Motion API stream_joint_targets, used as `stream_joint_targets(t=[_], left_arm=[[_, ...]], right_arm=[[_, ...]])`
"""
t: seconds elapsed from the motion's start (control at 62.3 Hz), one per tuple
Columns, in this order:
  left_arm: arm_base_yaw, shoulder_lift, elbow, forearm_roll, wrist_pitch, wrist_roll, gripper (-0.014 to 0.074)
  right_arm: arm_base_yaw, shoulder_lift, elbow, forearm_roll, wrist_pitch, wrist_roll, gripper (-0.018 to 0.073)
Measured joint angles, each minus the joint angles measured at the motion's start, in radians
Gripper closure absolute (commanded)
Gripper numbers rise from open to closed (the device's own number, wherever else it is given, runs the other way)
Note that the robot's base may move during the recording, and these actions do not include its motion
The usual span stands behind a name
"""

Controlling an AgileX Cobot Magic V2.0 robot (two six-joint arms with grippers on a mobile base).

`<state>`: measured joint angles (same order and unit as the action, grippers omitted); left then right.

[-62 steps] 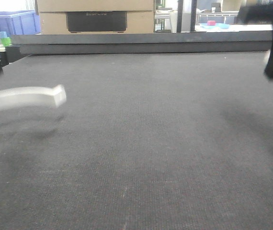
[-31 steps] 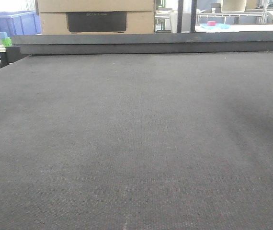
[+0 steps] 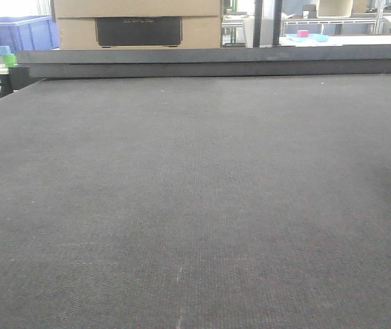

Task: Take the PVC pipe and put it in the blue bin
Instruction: 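Raise the held arc clear of the table with both grippers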

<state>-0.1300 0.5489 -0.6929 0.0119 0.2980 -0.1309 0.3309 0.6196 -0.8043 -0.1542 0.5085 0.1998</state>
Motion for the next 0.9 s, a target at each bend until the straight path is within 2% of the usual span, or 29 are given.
stream_joint_targets(t=[0.241,0.465,0.898], left_arm=[[0.0,-0.036,0.0,0.0,-0.021,0.0,0.0707],[0.0,-0.036,0.0,0.002,-0.027,0.0,0.0707],[0.0,-0.036,0.0,0.002,-0.027,0.0,0.0707]], right_arm=[[0.0,-0.045,0.002,-0.002,-0.028,0.0,0.0718],[0.0,-0.068,0.002,-0.005,-0.131,0.0,0.0718],[0.0,-0.068,0.002,-0.005,-0.137,-0.002,0.0718]])
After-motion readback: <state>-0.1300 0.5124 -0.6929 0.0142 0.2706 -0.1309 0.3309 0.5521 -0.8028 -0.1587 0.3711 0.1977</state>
